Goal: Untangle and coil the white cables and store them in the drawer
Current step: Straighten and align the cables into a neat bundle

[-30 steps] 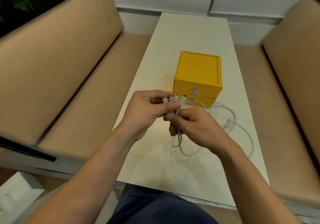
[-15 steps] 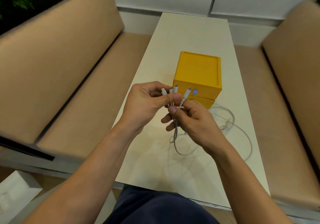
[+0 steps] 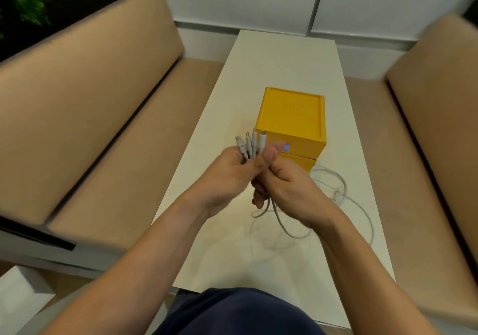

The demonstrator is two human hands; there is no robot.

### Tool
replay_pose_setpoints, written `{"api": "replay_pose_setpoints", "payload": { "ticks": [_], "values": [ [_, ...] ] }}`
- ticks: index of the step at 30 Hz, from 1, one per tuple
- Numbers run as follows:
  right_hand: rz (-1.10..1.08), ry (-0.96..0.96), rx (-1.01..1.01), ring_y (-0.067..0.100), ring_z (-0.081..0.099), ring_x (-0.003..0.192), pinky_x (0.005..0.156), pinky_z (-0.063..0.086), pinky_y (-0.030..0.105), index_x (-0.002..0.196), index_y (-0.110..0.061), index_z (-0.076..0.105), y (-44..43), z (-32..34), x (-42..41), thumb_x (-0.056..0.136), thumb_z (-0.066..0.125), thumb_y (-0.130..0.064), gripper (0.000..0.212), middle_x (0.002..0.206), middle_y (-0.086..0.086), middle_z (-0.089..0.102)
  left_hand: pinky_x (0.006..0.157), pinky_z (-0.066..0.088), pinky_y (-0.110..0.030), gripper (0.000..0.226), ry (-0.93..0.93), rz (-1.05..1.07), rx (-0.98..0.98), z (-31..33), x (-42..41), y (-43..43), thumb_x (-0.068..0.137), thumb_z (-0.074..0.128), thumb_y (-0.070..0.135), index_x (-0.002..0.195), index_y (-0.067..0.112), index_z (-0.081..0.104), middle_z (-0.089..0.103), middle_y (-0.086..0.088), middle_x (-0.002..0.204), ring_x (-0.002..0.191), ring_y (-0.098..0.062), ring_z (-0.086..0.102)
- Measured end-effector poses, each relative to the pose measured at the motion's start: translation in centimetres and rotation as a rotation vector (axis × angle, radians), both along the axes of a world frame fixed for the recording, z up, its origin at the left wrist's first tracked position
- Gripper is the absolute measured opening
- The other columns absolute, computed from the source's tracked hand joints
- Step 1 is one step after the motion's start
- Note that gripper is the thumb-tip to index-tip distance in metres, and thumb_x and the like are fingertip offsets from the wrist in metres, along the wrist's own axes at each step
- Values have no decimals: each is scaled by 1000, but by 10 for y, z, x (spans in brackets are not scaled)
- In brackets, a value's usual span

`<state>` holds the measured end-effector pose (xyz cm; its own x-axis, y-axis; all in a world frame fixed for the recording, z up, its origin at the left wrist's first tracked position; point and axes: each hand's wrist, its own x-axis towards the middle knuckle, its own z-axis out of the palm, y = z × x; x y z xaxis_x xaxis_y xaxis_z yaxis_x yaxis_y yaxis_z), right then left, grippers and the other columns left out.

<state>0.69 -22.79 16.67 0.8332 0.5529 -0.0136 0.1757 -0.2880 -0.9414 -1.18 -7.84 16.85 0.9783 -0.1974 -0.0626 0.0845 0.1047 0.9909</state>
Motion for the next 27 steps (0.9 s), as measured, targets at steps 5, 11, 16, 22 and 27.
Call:
{"api": "replay_pose_setpoints", "payload": {
  "ticks": [5, 11, 16, 22, 27],
  "values": [
    [52, 2, -94, 16, 63, 56, 67, 56, 45, 77, -11, 64, -4, -7, 14, 104, 56, -41, 42, 61, -1, 60, 67, 54, -28, 53, -63, 168, 106, 13, 13, 3, 103, 38, 53, 85, 14, 68, 77, -19, 109, 74, -32, 70],
    [-93, -100, -563, 12, 45, 51, 58, 39, 35, 69, -10, 52, -73, -45, 42, 82, 53, -79, 70, 54, -5, 46, 84, 62, -39, 52, 61, 544, -532, 33, 33, 52, 109, 33, 48, 73, 15, 50, 78, -14, 93, 99, -29, 77],
    [-404, -692, -676, 25, 48, 53, 48, 34, 31, 68, -19, 58, -115, 15, 52, 94, 69, -51, 43, 53, -4, 44, 77, 63, -35, 47, 131, 536, -708, 13, 28, 34, 110, 33, 46, 85, 12, 55, 79, -14, 99, 99, -27, 77],
    [-518, -967, -708, 38, 58, 62, 52, 33, 32, 71, -17, 53, -105, 1, 49, 98, 60, -35, 34, 62, 4, 53, 87, 62, -35, 48, 60, 568, -679, 11, 28, 32, 109, 34, 48, 100, 9, 61, 77, -16, 109, 109, -29, 74],
    [223, 4, -971, 9, 61, 71, 65, 49, 31, 77, -27, 65, -85, -69, 33, 86, 71, -58, 33, 74, -5, 66, 82, 62, -35, 47, 76, 575, -612, 4, 22, 37, 109, 35, 48, 94, 10, 58, 78, -15, 102, 103, -29, 76]
  ]
}}
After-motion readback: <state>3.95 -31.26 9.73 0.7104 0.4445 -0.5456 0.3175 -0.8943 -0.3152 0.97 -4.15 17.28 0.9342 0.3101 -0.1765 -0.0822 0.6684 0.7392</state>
